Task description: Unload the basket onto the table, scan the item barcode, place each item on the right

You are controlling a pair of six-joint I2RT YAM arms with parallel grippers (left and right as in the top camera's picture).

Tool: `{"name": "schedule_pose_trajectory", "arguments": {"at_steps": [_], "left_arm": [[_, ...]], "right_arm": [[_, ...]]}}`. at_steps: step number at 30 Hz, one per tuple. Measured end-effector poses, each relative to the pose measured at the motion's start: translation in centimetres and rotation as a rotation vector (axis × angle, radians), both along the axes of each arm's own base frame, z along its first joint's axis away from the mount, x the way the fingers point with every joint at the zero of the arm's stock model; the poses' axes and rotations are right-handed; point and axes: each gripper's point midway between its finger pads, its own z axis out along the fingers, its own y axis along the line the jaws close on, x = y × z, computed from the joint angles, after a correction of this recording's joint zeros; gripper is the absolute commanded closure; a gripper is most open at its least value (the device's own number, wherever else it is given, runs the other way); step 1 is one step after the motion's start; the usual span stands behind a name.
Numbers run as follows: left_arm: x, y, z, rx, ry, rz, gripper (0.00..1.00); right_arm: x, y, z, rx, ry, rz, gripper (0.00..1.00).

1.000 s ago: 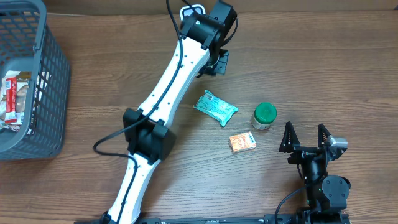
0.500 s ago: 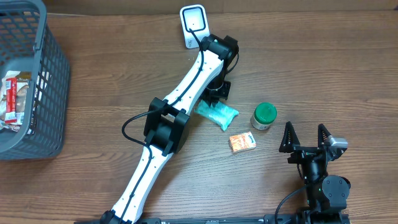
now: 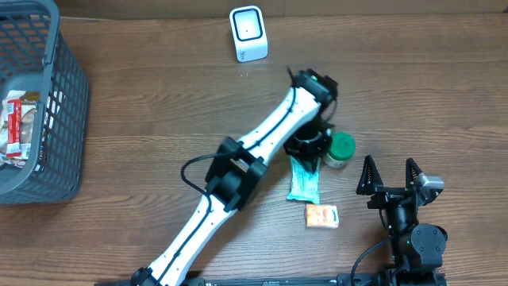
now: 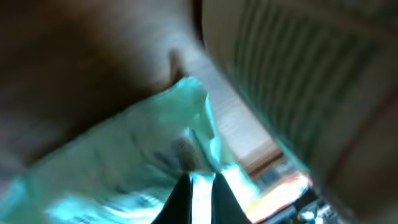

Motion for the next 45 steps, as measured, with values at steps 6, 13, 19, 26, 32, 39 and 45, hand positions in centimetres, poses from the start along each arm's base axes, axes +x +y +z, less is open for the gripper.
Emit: {"name": "schedule_pose_trajectory", "arguments": {"at_steps": [6,13,19,26,32,39,45], "left_arm": [[-0.6,-0.5,0.1,-0.01,0.013,-0.007,0.96],[1.7,1.1,2.1,-0.014,-0.052,0.032,0.96],[5.5,4.2,10.7,-0.03,-0.305,0.095,0.96],[11.5,14.0,24.2,-0.098,-0.679,0.363,0.9],[15.1,30.4,32.4,0.048,-0.978,0.732,0.0],[13.1,49.9,35.3,0.383,-1.114,1.122,0.0],[9.8,59.4,33.5,0.564,-1.041,1.301,0.0]], "right_arm": [[0.0,0.0,0.0,0.0,0.0,0.0,0.0],[0.0,0.0,0.0,0.0,-0.001,0.0,0.0],[0.0,0.0,0.0,0.001,0.0,0.0,0.0],[0.0,0.0,0.0,0.0,0.0,0.0,0.0],[0.0,0.0,0.0,0.0,0.0,0.0,0.0],[0.0,0.0,0.0,0.0,0.0,0.0,0.0],[0.0,0.0,0.0,0.0,0.0,0.0,0.0]]}}
